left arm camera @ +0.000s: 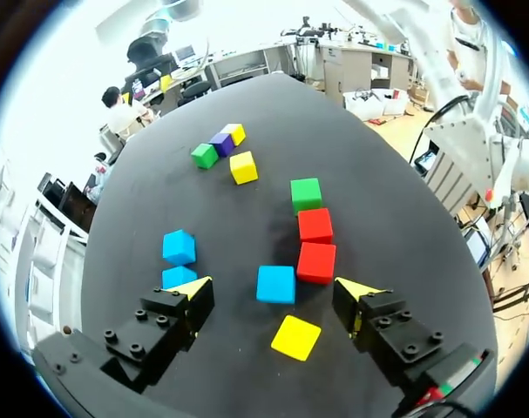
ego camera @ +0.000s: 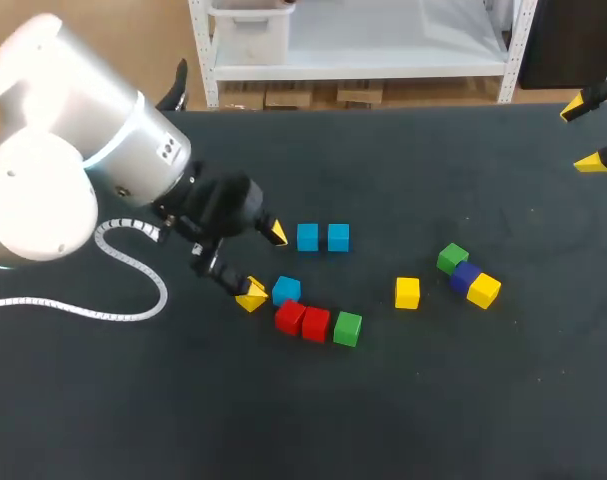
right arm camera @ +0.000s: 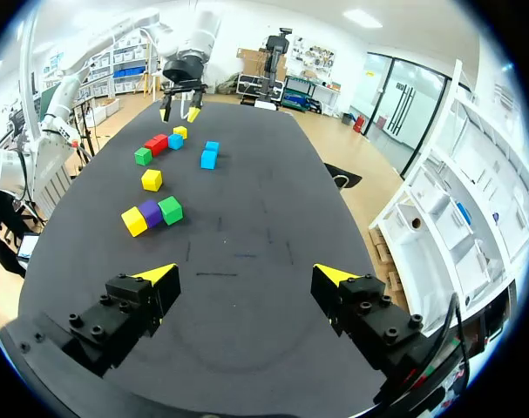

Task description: Place the blue cubes, place green cubes on the blue cubes, place the yellow cubes on the green cubes, then place the red cubes on the yellow cubes, and place purple cube on the red cubes.

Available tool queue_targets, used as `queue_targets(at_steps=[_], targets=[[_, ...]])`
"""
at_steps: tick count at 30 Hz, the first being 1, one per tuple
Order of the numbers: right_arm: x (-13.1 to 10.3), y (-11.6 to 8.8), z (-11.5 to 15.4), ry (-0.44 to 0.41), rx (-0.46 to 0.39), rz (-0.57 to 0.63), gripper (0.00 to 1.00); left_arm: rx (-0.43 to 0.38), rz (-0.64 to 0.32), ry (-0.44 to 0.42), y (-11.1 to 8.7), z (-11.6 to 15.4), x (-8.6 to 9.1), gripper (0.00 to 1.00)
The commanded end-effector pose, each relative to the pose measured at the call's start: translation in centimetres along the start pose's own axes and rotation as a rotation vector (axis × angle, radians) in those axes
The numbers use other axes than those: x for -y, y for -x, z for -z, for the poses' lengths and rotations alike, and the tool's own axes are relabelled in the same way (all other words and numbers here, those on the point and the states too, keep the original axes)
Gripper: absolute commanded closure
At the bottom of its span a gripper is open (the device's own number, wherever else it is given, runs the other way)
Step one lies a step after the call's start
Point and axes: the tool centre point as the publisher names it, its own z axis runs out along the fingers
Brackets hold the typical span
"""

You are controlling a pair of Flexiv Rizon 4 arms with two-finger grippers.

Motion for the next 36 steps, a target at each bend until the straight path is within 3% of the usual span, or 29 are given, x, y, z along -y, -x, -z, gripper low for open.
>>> queue_targets(at_steps=[1,12,25,36], targets=[[0.0,0.0,0.0,-0.001,0.001,0.000,0.00,0.029,-0.017,-0.004,-0.1,-0.9,-0.1,0.10],[0.0,0.0,0.0,-0.001,0.001,0.000,0.00,0.054,-0.040,-0.045,-0.1,-2.6,0.2,0.09],[0.0,0.0,0.0,-0.001,0.001,0.000,0.00,-0.025,-0.026,-0.046,-2.2,-3.4,-1.1,0.06],[0.0,0.0,0.0,-0.001,0.001,0.000,0.00,-0.060,0.002,-0.047,-3.0,-3.9,-1.9,0.13]])
